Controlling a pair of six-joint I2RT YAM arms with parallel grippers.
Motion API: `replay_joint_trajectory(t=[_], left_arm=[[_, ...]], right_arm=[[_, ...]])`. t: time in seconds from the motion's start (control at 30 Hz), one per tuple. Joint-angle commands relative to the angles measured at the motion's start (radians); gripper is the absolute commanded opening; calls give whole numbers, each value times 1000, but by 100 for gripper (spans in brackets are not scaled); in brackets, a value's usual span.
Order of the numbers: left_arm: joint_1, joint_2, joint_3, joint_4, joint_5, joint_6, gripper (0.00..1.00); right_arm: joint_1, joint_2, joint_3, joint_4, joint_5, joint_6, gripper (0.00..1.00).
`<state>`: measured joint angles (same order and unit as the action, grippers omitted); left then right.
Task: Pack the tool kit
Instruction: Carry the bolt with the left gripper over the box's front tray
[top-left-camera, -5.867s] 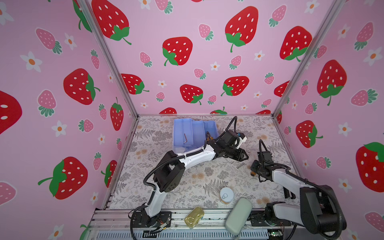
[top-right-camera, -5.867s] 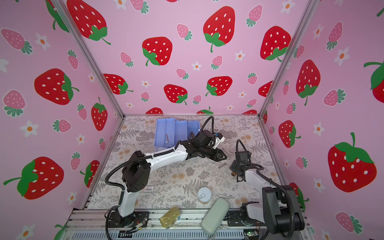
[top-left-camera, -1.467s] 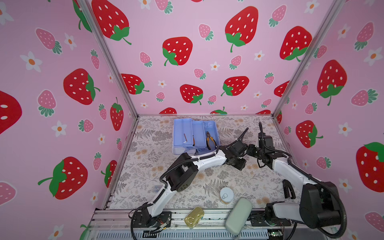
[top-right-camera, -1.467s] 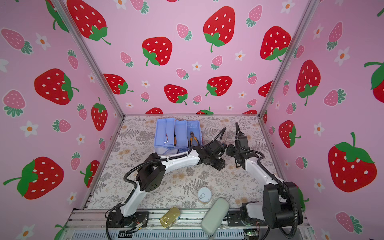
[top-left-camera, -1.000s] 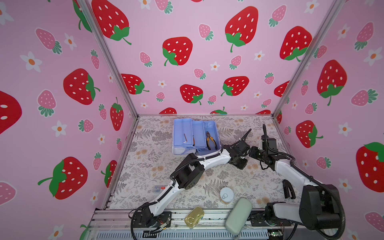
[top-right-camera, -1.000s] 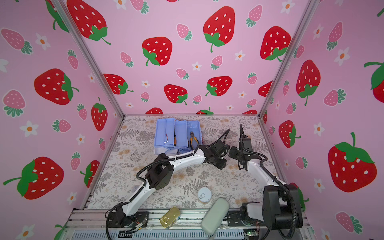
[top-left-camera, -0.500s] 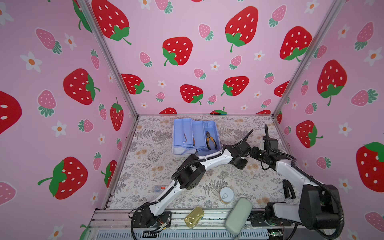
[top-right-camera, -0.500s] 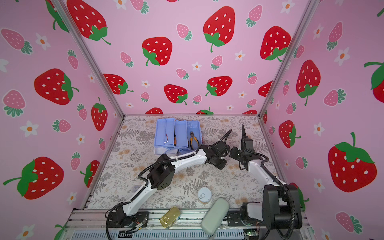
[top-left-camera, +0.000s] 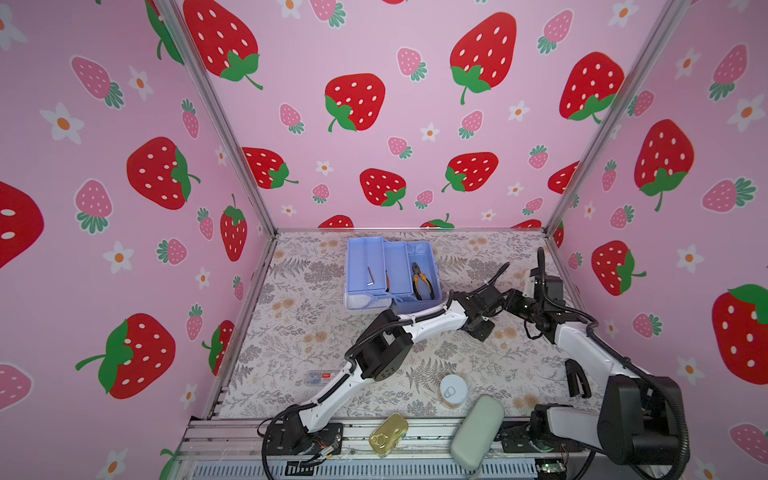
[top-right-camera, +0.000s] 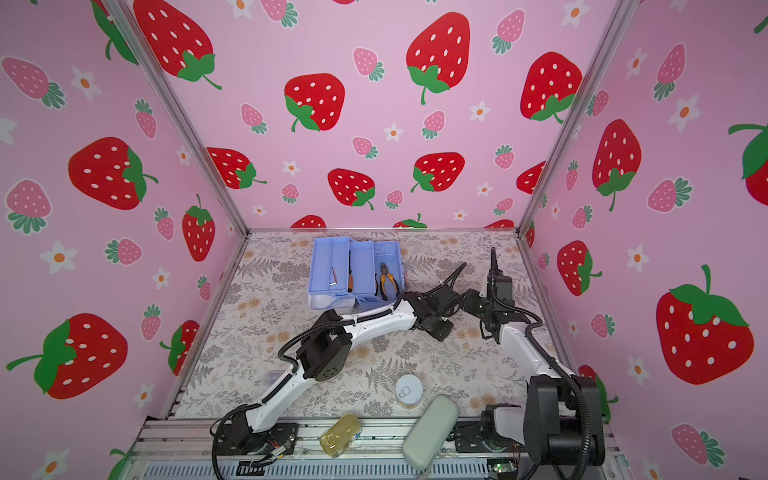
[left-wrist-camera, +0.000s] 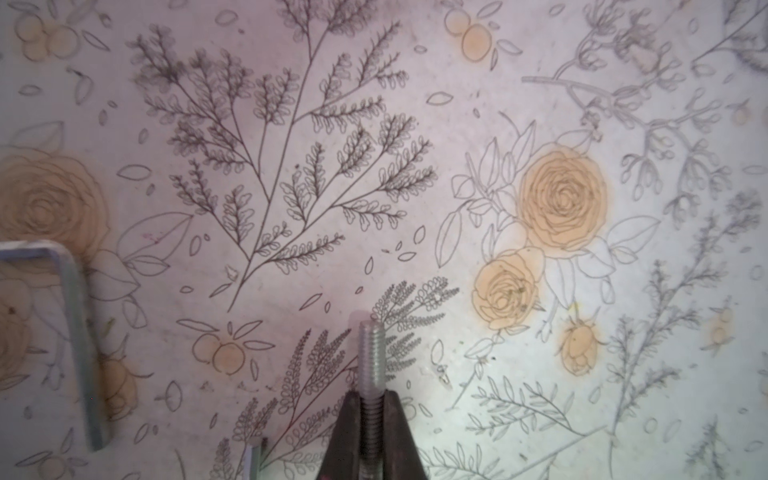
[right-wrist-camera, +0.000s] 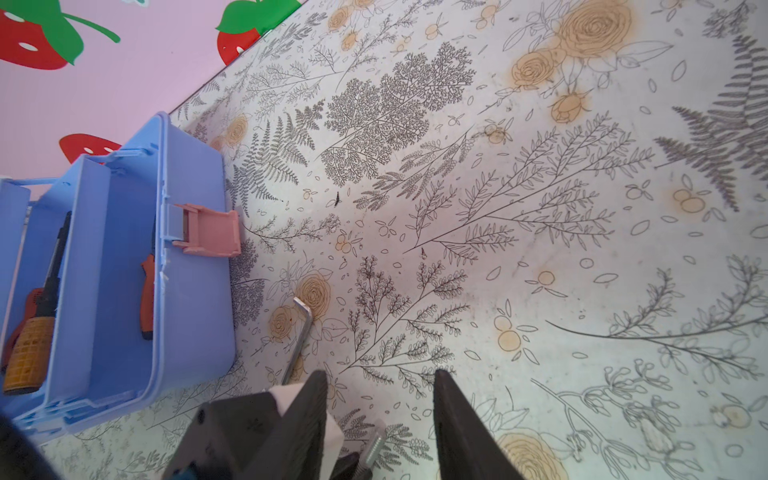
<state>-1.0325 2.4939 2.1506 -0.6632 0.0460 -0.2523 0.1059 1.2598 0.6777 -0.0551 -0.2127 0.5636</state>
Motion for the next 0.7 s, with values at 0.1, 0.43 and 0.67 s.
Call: replay_joint_trajectory(t=[0.1, 0.43, 0.67], left_arm=[[45, -193, -91, 59, 165, -64, 0], [307, -609, -496, 335, 236, -250, 0], [485, -759, -664, 370, 200, -290, 0]], right_arm=[[-15, -41, -17, 20, -25, -10, 45], [-18, -37, -53, 77, -65, 14, 45], [-18, 6, -43, 103, -80, 13, 45]])
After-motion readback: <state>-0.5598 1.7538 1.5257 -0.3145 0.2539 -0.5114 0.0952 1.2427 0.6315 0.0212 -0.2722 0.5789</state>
